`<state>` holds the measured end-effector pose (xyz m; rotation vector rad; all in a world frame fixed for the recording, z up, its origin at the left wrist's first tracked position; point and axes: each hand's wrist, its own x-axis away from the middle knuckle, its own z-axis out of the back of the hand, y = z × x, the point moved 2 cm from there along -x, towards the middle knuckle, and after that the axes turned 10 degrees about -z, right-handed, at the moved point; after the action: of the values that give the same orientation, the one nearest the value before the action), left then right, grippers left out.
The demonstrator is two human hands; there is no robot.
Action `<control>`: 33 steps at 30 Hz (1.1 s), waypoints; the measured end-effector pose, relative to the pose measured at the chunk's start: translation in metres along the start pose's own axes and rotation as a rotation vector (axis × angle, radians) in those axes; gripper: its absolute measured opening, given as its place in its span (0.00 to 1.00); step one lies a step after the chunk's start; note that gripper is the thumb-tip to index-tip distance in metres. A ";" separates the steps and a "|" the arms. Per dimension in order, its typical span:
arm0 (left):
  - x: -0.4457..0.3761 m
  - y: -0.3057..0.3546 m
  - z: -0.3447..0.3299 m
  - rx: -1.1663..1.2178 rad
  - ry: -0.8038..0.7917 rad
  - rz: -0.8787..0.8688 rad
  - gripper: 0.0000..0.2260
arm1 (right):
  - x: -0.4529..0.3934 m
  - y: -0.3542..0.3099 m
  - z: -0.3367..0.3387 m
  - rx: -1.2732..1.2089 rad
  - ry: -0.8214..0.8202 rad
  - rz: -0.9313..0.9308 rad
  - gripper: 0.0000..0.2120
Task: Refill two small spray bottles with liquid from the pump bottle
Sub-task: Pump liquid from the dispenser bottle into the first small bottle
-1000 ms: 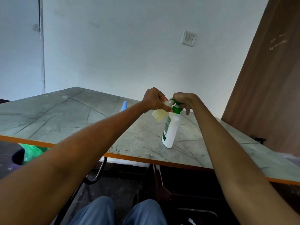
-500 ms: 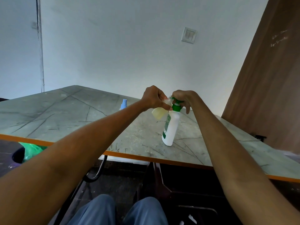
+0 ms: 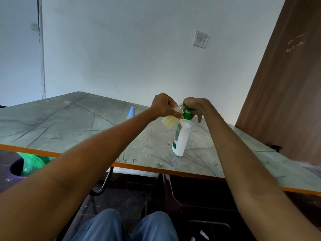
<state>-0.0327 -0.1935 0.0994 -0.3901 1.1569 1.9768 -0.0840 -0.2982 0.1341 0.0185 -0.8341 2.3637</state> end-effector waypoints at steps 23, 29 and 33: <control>0.006 -0.004 -0.002 0.044 0.022 0.034 0.19 | -0.014 0.002 -0.003 0.002 -0.002 -0.032 0.20; 0.003 -0.003 -0.003 0.062 0.055 0.022 0.19 | -0.013 0.003 0.002 0.002 0.018 -0.004 0.20; 0.002 -0.002 -0.001 0.051 0.050 0.001 0.18 | -0.011 0.001 0.003 -0.002 0.010 -0.004 0.16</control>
<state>-0.0325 -0.1932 0.0965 -0.4151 1.2368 1.9445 -0.0759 -0.3070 0.1338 0.0068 -0.8314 2.3575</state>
